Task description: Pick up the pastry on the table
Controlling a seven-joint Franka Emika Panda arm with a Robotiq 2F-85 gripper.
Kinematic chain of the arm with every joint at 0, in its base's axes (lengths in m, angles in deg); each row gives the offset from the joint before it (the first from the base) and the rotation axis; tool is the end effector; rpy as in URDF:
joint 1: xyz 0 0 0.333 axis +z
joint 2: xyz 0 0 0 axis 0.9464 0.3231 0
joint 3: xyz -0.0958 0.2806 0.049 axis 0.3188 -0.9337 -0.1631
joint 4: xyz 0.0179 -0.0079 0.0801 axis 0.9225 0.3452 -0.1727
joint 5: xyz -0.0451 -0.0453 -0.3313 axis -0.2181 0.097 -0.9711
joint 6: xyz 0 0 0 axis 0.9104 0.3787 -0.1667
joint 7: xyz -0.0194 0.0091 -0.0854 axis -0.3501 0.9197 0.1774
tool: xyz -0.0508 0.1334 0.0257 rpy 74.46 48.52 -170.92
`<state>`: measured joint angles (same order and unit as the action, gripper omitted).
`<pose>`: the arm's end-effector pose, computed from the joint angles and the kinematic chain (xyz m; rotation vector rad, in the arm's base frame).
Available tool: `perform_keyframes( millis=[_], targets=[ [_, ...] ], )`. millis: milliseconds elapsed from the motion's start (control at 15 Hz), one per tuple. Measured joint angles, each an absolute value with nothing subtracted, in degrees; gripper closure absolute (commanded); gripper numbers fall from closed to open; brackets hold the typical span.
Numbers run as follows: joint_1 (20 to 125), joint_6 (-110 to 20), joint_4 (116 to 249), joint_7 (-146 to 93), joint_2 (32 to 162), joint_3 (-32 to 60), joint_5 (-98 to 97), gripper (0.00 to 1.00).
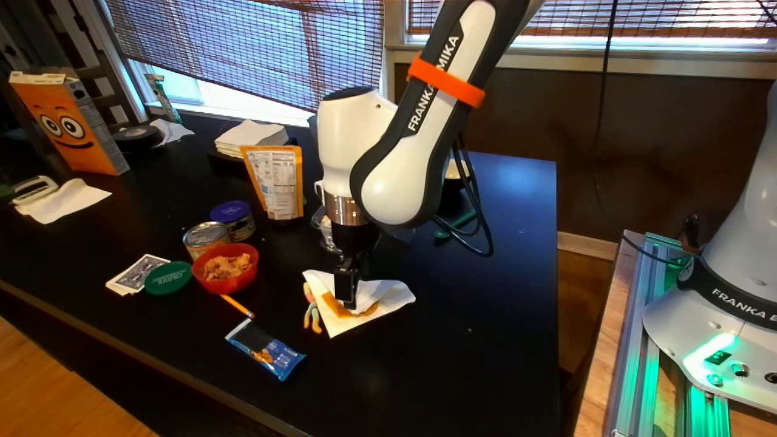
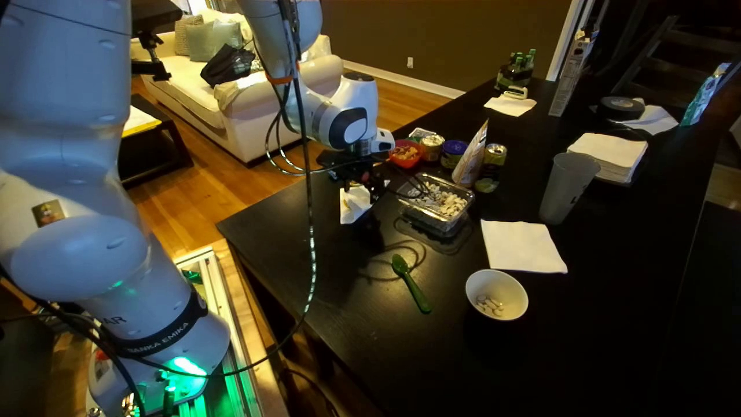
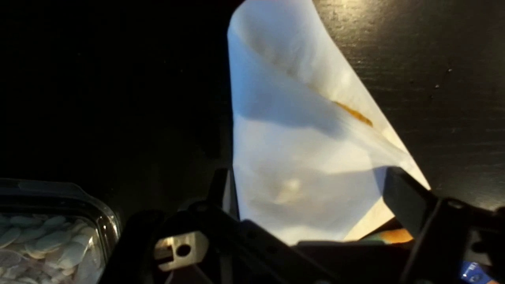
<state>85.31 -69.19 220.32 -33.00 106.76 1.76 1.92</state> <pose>0.4669 0.1972 0.1600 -3.0048 -0.6393 -0.0496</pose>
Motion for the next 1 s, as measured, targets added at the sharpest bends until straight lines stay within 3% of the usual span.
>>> perform_keyframes(
  millis=[467,1000],
  targets=[
    [81.4,-69.3,220.4,-35.7,108.5,1.2,2.1,0.00],
    [69.4,-69.3,219.7,-47.4,111.3,-9.1,8.2,0.00]
  ],
)
